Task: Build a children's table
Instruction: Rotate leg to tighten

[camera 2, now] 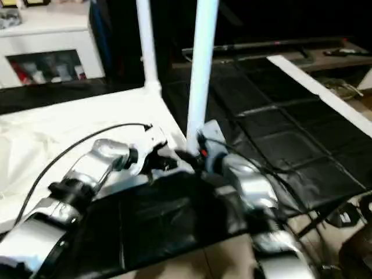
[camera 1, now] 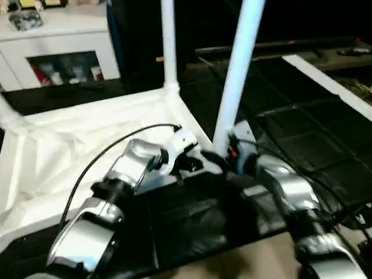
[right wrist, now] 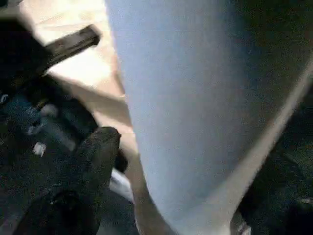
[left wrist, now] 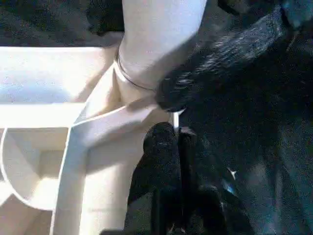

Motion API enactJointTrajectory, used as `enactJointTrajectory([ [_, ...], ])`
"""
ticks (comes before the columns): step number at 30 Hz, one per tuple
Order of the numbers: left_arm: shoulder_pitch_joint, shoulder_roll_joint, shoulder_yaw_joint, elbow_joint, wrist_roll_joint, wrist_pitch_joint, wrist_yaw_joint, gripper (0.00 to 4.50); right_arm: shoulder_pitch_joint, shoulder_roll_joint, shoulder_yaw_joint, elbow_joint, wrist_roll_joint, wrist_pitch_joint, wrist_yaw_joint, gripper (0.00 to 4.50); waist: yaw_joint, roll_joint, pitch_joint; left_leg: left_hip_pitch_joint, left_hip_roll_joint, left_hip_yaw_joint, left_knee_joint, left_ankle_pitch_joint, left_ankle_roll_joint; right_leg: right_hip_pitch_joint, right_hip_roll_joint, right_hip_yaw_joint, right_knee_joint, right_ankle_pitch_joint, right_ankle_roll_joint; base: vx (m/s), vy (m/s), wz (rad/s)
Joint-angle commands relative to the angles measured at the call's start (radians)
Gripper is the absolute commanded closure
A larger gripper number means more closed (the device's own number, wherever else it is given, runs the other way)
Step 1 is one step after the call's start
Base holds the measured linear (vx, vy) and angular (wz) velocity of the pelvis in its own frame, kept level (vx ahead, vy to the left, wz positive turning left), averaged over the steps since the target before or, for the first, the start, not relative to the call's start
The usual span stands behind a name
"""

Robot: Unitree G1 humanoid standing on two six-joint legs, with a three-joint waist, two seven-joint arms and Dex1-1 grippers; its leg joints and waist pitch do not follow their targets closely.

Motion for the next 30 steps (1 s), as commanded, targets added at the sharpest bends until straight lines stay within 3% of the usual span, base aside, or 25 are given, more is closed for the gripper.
enactJointTrajectory([
  [1,0.016,0.031,-0.041,-0.042,-0.014,-0.032,-0.102,4.5,0.053,-0.056,0.038,-0.054,0.045,0.01,0.145,0.5,0.009,-0.002,-0.055,-0.014,0.015,0.009,-0.058,-0.135,0.112,0.073,-0.05,0.049,-0.061,-0.207,-0.212,0.0,0.0,0.0],
  [4,0.023,0.057,-0.054,-0.052,-0.014,-0.049,-0.144,4.5,0.077,-0.102,0.028,-0.092,0.061,0.019,0.203,0.21,0.018,0.0,-0.054,-0.015,0.016,0.012,-0.058,-0.151,0.105,0.07,-0.049,0.048,-0.062,-0.234,-0.206,0.0,0.0,0.0],
  [5,0.028,0.074,-0.059,-0.061,-0.017,-0.061,-0.173,4.5,0.088,-0.128,0.019,-0.115,0.069,0.025,0.231,0.12,0.022,0.008,-0.053,-0.013,0.016,0.01,-0.059,-0.163,0.096,0.069,-0.049,0.046,-0.064,-0.265,-0.198,0.0,0.0,0.0],
  [6,0.032,0.088,-0.063,-0.069,-0.021,-0.066,-0.196,4.5,0.091,-0.146,0.007,-0.127,0.082,0.032,0.245,0.02,0.025,0.003,-0.053,-0.014,0.015,0.011,-0.059,-0.161,0.09,0.07,-0.049,0.046,-0.066,-0.285,-0.188,0.0,0.0,0.0],
  [9,0.04,0.123,-0.08,-0.081,-0.018,-0.09,-0.246,4.5,0.09,-0.184,-0.015,-0.132,0.106,0.033,0.269,0.02,0.031,0.005,-0.053,-0.012,0.015,0.01,-0.059,-0.149,0.084,0.067,-0.051,0.047,-0.068,-0.306,-0.178,0.0,0.0,0.0],
  [10,0.04,0.136,-0.086,-0.08,-0.014,-0.099,-0.26,4.5,0.09,-0.194,-0.013,-0.125,0.103,0.025,0.272,0.02,0.03,-0.001,-0.053,-0.013,0.014,0.012,-0.058,-0.142,0.083,0.067,-0.049,0.048,-0.067,-0.302,-0.176,0.0,0.0,0.0],
  [22,0.038,0.158,-0.104,-0.089,-0.029,-0.145,-0.311,4.5,0.074,-0.199,0.027,-0.12,0.096,-0.011,0.29,0.02,0.032,-0.001,-0.055,-0.016,0.014,0.012,-0.055,-0.105,0.087,0.067,-0.049,0.046,-0.058,-0.254,-0.19,0.0,0.0,0.0],
  [25,0.035,0.144,-0.101,-0.067,-0.006,-0.187,-0.246,4.5,0.067,-0.197,0.034,-0.118,0.091,-0.023,0.288,0.02,0.032,-0.001,-0.055,-0.016,0.013,0.012,-0.054,-0.11,0.085,0.067,-0.048,0.046,-0.058,-0.258,-0.186,0.0,0.0,0.0],
  [30,0.022,0.125,-0.071,-0.048,-0.016,-0.116,-0.193,4.5,0.08,-0.201,0.042,-0.126,0.09,-0.027,0.289,0.02,0.04,-0.005,-0.053,-0.012,0.014,0.015,-0.055,-0.128,0.08,0.063,-0.049,0.047,-0.064,-0.307,-0.173,0.0,0.0,0.0],
])
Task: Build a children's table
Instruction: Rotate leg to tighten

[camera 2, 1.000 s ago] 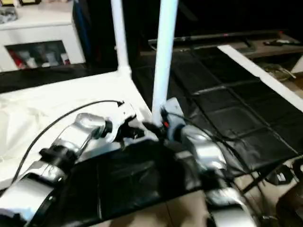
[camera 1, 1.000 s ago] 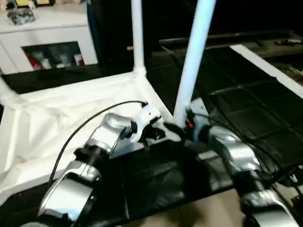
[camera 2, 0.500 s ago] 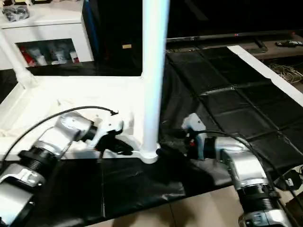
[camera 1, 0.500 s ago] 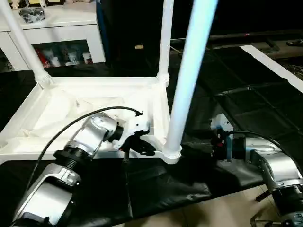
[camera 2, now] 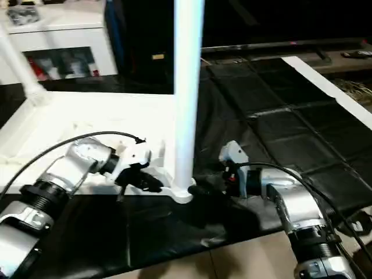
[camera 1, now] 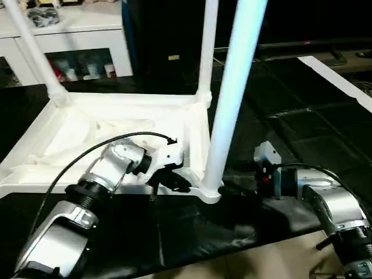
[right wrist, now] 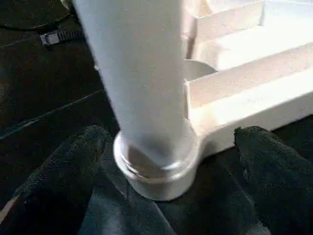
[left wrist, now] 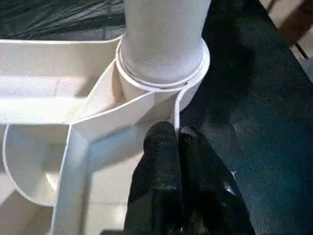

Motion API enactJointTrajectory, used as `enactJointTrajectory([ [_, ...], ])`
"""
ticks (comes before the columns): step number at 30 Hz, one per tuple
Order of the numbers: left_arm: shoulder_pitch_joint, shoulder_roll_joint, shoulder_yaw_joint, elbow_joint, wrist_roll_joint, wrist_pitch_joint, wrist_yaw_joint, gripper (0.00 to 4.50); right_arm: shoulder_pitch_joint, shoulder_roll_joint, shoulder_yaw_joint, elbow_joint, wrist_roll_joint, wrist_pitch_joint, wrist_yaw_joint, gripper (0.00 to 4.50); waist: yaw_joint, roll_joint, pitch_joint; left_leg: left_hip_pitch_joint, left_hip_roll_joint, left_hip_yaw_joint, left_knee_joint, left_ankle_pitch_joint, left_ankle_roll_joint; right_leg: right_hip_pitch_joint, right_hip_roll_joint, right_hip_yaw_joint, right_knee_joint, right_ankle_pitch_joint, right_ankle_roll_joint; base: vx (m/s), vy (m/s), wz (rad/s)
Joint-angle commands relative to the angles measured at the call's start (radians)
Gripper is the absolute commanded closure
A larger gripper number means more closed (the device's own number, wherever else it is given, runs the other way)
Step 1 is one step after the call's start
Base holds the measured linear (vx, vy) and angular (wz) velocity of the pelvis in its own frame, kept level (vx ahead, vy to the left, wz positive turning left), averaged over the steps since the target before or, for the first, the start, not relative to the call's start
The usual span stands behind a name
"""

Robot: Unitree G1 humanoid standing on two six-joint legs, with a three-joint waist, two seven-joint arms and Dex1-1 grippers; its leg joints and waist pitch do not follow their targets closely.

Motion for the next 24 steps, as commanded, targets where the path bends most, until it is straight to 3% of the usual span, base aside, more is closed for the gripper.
enactJointTrajectory([
  [1,-0.011,0.003,0.01,0.011,-0.001,0.033,0.013,4.23,-0.003,-0.004,0.002,-0.014,-0.004,-0.008,0.004,0.01,0.0,-0.012,-0.058,-0.012,0.012,0.009,-0.06,-0.127,0.081,0.064,-0.049,0.045,-0.065,-0.324,-0.166,0.0,0.0,0.0],
  [8,0.002,0.025,0.018,0.01,-0.009,0.01,0.018,3.75,0.002,-0.002,0.018,-0.021,0.001,-0.022,0.009,0.0,-0.003,-0.016,-0.061,-0.015,0.011,0.009,-0.058,-0.101,0.087,0.066,-0.048,0.047,-0.057,-0.269,-0.176,0.0,0.0,0.0],
  [12,-0.004,0.029,0.016,0.022,-0.008,0.006,0.021,3.75,-0.002,-0.002,0.024,-0.015,-0.002,-0.03,0.014,0.0,-0.004,-0.015,-0.061,-0.015,0.011,0.01,-0.057,-0.103,0.091,0.065,-0.048,0.046,-0.058,-0.264,-0.182,0.0,0.0,0.0],
  [18,-0.008,0.03,0.008,0.028,-0.01,0.005,0.004,3.75,0.0,-0.002,0.026,-0.019,-0.002,-0.034,0.014,0.0,-0.006,-0.014,-0.061,-0.015,0.01,0.009,-0.057,-0.109,0.087,0.065,-0.048,0.046,-0.063,-0.304,-0.161,0.0,0.0,0.0],
  [24,-0.002,0.033,0.001,0.016,-0.026,0.019,-0.032,3.75,0.007,-0.011,0.032,-0.018,-0.003,-0.045,0.012,0.0,-0.008,-0.011,-0.063,-0.015,0.011,0.009,-0.056,-0.096,0.091,0.066,-0.047,0.046,-0.057,-0.253,-0.184,0.0,0.0,0.0],
])
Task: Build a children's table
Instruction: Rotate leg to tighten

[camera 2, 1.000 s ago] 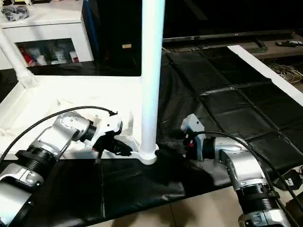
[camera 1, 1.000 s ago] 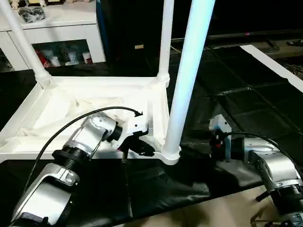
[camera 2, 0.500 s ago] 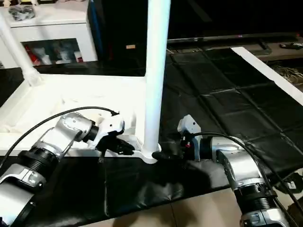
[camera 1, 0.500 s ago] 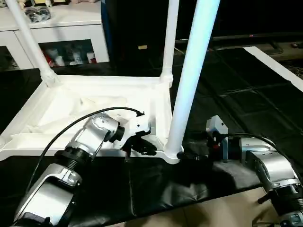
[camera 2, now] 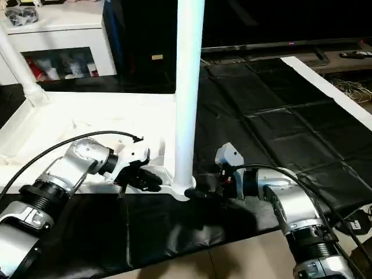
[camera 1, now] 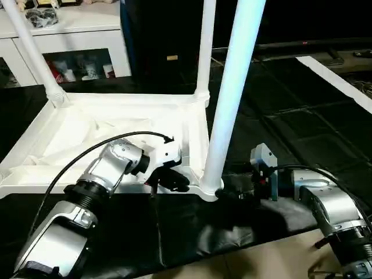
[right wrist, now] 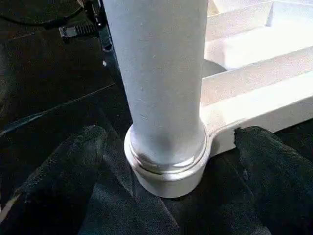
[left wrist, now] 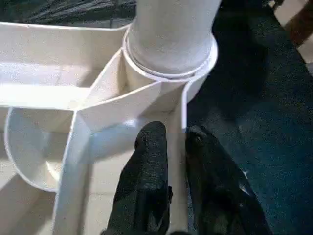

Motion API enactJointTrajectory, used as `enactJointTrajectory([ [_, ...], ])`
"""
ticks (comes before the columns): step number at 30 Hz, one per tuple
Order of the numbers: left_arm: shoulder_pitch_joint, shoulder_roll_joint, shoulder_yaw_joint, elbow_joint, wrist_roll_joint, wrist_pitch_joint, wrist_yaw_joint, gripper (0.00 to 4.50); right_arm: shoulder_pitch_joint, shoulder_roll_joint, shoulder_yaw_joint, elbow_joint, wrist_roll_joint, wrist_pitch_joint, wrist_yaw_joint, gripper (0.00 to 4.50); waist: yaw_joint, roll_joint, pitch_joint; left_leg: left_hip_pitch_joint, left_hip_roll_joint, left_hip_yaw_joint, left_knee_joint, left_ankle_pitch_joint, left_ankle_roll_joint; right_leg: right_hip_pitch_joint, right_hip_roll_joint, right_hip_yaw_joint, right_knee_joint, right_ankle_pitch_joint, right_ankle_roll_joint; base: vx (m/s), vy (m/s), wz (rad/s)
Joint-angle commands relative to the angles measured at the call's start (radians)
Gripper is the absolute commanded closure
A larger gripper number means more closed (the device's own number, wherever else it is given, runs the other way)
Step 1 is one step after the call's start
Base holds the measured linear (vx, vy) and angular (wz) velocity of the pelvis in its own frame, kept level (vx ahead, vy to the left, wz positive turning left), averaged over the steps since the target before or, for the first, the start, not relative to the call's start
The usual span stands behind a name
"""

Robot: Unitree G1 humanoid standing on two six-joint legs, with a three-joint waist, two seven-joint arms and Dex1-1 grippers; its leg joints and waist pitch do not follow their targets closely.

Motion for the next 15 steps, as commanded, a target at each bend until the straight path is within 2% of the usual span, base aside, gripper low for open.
enactJointTrajectory([
  [1,-0.003,0.009,-0.005,0.002,-0.006,-0.002,-0.001,3.75,0.006,-0.01,0.006,-0.016,-0.003,-0.014,0.005,0.0,0.003,-0.009,-0.064,-0.015,0.011,0.008,-0.057,-0.098,0.089,0.067,-0.047,0.045,-0.056,-0.248,-0.188,0.0,0.0,0.0],
  [3,-0.008,0.008,-0.006,0.016,0.005,-0.013,0.019,3.75,0.005,-0.01,0.008,-0.013,-0.005,-0.018,0.004,0.0,0.002,-0.012,-0.063,-0.015,0.011,0.009,-0.056,-0.103,0.089,0.067,-0.047,0.045,-0.057,-0.253,-0.187,0.0,0.0,0.0],
  [12,-0.012,0.009,-0.01,0.027,0.014,-0.024,0.018,3.75,0.0,-0.007,0.013,-0.004,-0.01,-0.028,0.001,0.0,0.003,-0.012,-0.064,-0.016,0.009,0.008,-0.056,-0.101,0.087,0.069,-0.047,0.044,-0.057,-0.265,-0.18,0.0,0.0,0.0],
  [13,-0.012,0.009,-0.01,0.027,0.014,-0.024,0.018,3.9,0.0,-0.007,0.013,-0.004,-0.01,-0.028,0.001,0.0,0.004,-0.011,-0.064,-0.016,0.01,0.008,-0.056,-0.098,0.088,0.068,-0.047,0.044,-0.057,-0.262,-0.18,0.0,0.0,0.0],
  [15,-0.011,0.008,-0.013,0.029,0.017,-0.028,0.018,3.9,-0.001,-0.008,0.016,-0.001,-0.011,-0.033,0.0,0.0,0.003,-0.01,-0.064,-0.016,0.01,0.008,-0.056,-0.096,0.089,0.068,-0.047,0.044,-0.056,-0.254,-0.183,0.0,0.0,0.0],
])
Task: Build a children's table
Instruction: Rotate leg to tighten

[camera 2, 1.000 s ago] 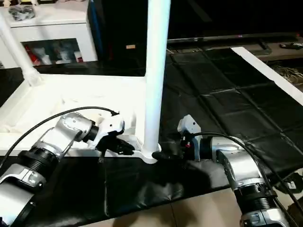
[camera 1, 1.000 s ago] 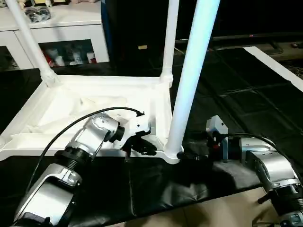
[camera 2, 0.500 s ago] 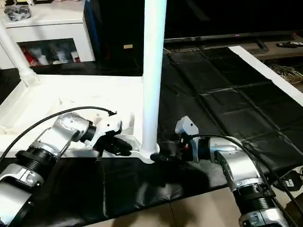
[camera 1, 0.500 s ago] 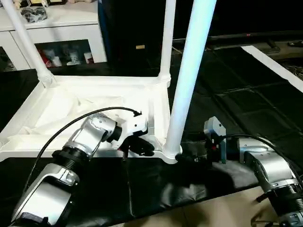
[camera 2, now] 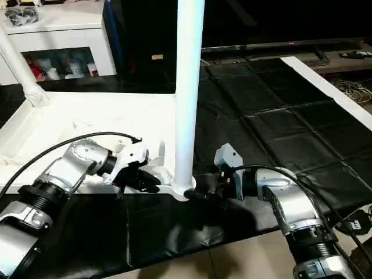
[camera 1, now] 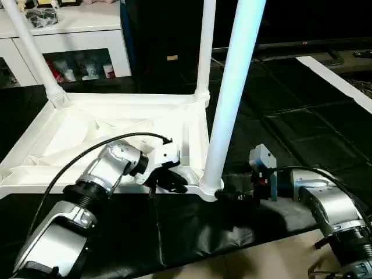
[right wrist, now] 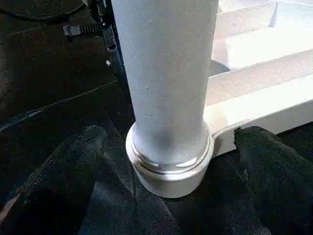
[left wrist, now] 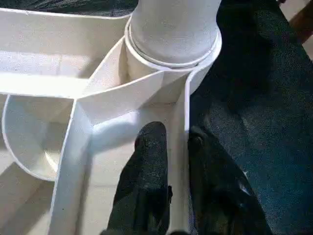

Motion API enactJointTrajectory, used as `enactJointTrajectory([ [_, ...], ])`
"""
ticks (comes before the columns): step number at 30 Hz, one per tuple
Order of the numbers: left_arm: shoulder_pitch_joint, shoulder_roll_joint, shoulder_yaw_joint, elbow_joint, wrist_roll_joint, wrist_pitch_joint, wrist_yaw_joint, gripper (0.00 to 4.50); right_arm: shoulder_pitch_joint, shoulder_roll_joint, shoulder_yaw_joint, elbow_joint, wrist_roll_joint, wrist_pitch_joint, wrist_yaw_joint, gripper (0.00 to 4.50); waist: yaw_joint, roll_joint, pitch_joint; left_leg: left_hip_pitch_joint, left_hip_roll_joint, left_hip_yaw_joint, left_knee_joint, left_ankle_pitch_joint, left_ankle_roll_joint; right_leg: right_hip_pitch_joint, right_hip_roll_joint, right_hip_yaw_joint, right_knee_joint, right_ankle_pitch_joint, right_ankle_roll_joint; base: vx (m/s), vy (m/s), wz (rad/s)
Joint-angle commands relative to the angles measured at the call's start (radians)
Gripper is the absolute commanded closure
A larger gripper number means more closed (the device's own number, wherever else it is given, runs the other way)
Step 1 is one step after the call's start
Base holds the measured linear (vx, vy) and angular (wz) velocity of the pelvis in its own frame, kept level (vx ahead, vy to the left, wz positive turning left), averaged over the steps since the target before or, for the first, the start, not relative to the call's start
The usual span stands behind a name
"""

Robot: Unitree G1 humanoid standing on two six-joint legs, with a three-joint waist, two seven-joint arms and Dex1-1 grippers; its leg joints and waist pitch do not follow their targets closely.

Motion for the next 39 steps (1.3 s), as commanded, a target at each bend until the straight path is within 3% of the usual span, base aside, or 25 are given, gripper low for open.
enactJointTrajectory([
  [1,-0.011,0.007,-0.01,0.006,0.011,-0.01,-0.001,4.11,-0.001,-0.006,0.005,-0.002,-0.003,-0.013,0.001,0.0,0.003,-0.011,-0.064,-0.016,0.01,0.008,-0.056,-0.097,0.09,0.068,-0.047,0.044,-0.056,-0.251,-0.184,0.0,0.0,0.0],
  [5,-0.013,0.0,-0.008,0.013,0.0,-0.029,-0.008,4.45,-0.003,-0.007,0.007,0.003,-0.004,-0.024,-0.001,0.0,0.003,-0.01,-0.064,-0.015,0.01,0.008,-0.056,-0.105,0.09,0.068,-0.047,0.044,-0.057,-0.255,-0.187,0.0,0.0,0.0],
  [10,-0.012,-0.004,-0.007,0.013,-0.013,-0.043,-0.031,4.45,-0.008,-0.006,0.007,0.007,-0.007,-0.034,0.002,0.0,0.003,-0.011,-0.065,-0.014,0.011,0.008,-0.055,-0.105,0.088,0.067,-0.047,0.045,-0.056,-0.256,-0.184,0.0,0.0,0.0],
  [16,0.006,0.002,-0.029,-0.018,-0.035,-0.065,-0.115,4.45,-0.056,-0.003,0.01,0.058,-0.009,-0.064,0.032,0.0,0.003,-0.009,-0.067,-0.014,0.012,0.009,-0.053,-0.086,0.099,0.068,-0.047,0.045,-0.048,-0.202,-0.213,0.0,0.0,0.0],
  [21,0.017,0.007,-0.064,-0.039,-0.02,-0.093,-0.15,4.45,-0.095,0.012,0.033,0.099,0.012,-0.06,0.107,0.0,0.011,-0.014,-0.066,-0.014,0.014,0.01,-0.053,-0.097,0.101,0.068,-0.049,0.046,-0.047,-0.225,-0.212,0.0,0.0,0.0],
  [28,0.011,-0.005,-0.065,-0.028,-0.001,-0.103,-0.136,4.5,-0.138,0.029,0.065,0.151,0.018,-0.052,0.182,0.78,0.023,-0.014,-0.065,-0.008,0.018,0.011,-0.054,-0.107,0.089,0.062,-0.049,0.048,-0.047,-0.233,-0.212,0.0,0.0,0.0],
  [34,0.006,-0.006,-0.064,-0.017,0.001,-0.108,-0.117,4.5,-0.173,0.048,0.07,0.201,0.017,-0.047,0.206,1.21,0.022,-0.019,-0.065,-0.013,0.015,0.011,-0.053,-0.107,0.082,0.063,-0.05,0.047,-0.048,-0.262,-0.196,0.0,0.0,0.0],
  [39,0.003,-0.006,-0.063,-0.01,0.003,-0.11,-0.111,4.5,-0.188,0.053,0.079,0.221,0.025,-0.035,0.236,1.66,0.022,-0.016,-0.064,-0.012,0.017,0.01,-0.053,-0.112,0.078,0.061,-0.05,0.048,-0.051,-0.294,-0.181,0.0,0.0,0.0],
])
